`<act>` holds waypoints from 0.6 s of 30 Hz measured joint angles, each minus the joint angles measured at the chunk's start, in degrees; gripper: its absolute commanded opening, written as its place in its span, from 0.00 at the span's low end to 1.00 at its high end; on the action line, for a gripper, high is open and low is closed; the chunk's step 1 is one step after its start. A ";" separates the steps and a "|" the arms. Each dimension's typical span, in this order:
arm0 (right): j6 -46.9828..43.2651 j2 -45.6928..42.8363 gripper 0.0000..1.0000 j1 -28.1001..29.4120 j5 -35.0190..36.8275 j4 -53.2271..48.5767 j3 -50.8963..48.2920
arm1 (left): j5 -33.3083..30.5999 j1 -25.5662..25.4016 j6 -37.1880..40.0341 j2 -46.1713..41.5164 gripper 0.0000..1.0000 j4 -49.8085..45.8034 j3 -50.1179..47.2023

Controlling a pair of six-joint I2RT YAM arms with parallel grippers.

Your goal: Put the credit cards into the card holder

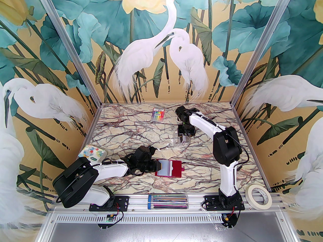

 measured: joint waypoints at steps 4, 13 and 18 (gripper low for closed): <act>-0.48 0.00 0.67 -0.02 1.11 -0.46 -0.04 | 0.00 0.00 0.00 0.00 0.30 0.00 0.00; -1.20 0.00 0.65 -0.33 3.63 -1.22 -0.28 | -0.02 -0.11 0.00 0.00 0.30 0.00 0.00; -1.29 0.00 0.58 -0.33 3.93 -1.60 -0.28 | -0.02 -0.11 0.00 0.00 0.30 0.00 0.00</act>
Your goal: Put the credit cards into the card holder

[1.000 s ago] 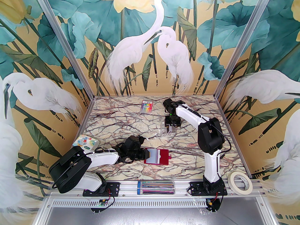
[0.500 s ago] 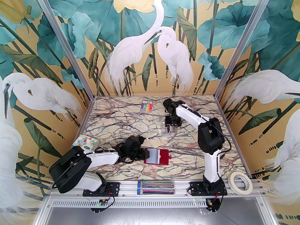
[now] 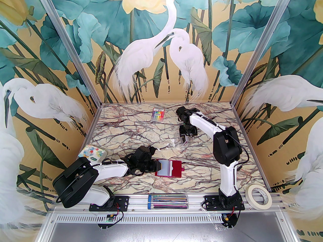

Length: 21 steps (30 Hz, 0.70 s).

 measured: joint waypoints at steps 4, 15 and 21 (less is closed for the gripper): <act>0.02 0.00 0.52 0.00 0.33 -0.26 0.00 | -0.17 -0.11 0.00 0.00 0.30 0.00 0.00; 0.02 -0.09 0.31 0.00 1.25 -1.03 0.00 | -0.17 -0.11 0.00 0.00 0.30 0.00 0.00; 0.04 -0.74 0.23 0.00 1.25 -1.25 0.02 | -0.17 -0.11 0.00 0.00 0.30 -0.02 0.02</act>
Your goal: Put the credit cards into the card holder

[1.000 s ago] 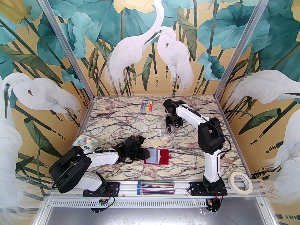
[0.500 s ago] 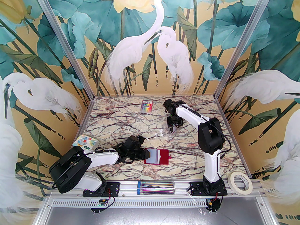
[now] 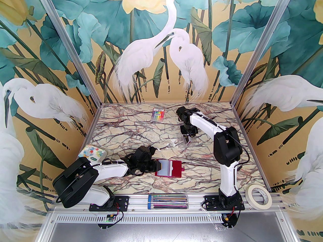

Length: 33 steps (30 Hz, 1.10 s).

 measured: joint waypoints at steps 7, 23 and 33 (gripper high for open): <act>-0.04 -0.24 0.16 0.00 0.35 -0.94 0.07 | 0.04 -0.17 0.00 0.39 0.30 0.02 0.37; -0.07 -0.24 0.25 -0.04 1.05 -1.29 0.15 | 0.07 -0.37 0.00 0.76 0.30 0.22 0.59; -0.26 -0.22 0.46 -0.04 0.83 -1.55 1.42 | 0.07 -0.37 0.00 0.76 0.30 0.24 0.59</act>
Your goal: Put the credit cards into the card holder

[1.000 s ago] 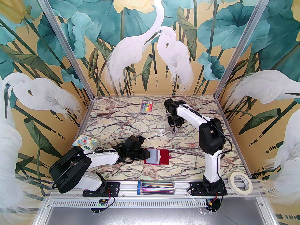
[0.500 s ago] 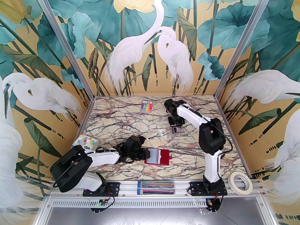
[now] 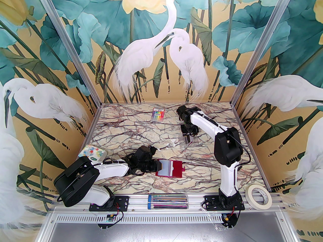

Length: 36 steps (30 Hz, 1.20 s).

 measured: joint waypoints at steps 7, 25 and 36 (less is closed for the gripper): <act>0.00 0.22 0.44 0.00 0.02 -0.15 0.11 | 0.00 0.00 0.00 0.00 0.30 -0.02 0.00; 0.02 2.12 0.40 0.00 1.09 -0.20 0.11 | 0.00 0.00 0.00 0.00 0.30 0.02 0.00; 0.09 4.02 0.39 0.70 3.89 -0.92 0.20 | 0.15 -0.15 -0.02 0.37 0.30 0.68 0.00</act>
